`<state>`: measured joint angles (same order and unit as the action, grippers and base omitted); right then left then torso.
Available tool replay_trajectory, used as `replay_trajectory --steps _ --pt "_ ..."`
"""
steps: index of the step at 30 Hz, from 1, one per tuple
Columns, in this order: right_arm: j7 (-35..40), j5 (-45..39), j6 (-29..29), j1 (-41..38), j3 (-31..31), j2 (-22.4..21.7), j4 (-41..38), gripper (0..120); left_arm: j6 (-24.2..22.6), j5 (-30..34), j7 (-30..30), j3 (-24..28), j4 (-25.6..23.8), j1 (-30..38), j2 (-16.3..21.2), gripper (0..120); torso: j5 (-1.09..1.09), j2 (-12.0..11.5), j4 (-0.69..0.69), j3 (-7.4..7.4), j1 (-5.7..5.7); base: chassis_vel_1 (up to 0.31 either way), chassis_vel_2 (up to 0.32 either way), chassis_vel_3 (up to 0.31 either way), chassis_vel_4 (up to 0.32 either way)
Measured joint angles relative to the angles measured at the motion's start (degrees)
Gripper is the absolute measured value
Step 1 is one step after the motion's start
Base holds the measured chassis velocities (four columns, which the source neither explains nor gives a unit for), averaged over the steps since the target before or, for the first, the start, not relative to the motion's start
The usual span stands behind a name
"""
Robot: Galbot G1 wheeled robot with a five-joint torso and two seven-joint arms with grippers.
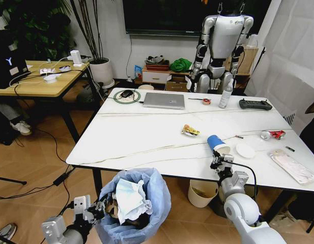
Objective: Pick up the trash bin and place the trash from the table into it.
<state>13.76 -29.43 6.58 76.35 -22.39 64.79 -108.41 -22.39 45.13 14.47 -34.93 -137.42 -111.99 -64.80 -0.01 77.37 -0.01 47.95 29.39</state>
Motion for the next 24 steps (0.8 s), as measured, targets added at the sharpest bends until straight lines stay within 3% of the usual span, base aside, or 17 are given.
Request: replay_trajectory --steps 6,12,16,18,24 --pt "-1.46 -1.03 0.57 1.89 -0.54 -4.1 -4.18 0 0.0 0.0 0.0 0.06 0.05 0.16 0.1 0 0.02 0.0 0.0 0.0 0.0 0.0 0.0 0.0 0.0" --pt "-5.04 -4.9 -1.2 6.05 -1.1 -11.32 -15.36 0 0.0 0.15 0.02 0.26 0.06 0.33 0.57 0 0.01 0.01 0.0 0.0 0.0 0.0 0.0 0.0 0.0" --pt "-8.4 -9.93 -2.74 9.86 -1.14 -18.5 -24.81 0 -0.08 0.54 0.14 0.2 0.03 0.28 0.91 0 0.01 0.01 -0.01 0.0 0.0 0.0 0.0 0.0 0.0" --pt "-8.71 -10.85 -2.78 10.02 -0.9 -19.72 -26.14 0 -0.1 0.6 0.18 0.19 0.03 0.29 0.96 0 0.01 0.01 0.0 0.0 -0.01 0.0 0.0 0.0 0.0" --pt "-14.2 -16.78 -4.27 9.15 5.95 -28.21 -33.83 0 -0.78 1.76 0.76 0.36 -0.03 0.9 1.79 0 -0.01 0.01 0.02 0.0 -0.01 0.0 0.0 0.0 0.0"
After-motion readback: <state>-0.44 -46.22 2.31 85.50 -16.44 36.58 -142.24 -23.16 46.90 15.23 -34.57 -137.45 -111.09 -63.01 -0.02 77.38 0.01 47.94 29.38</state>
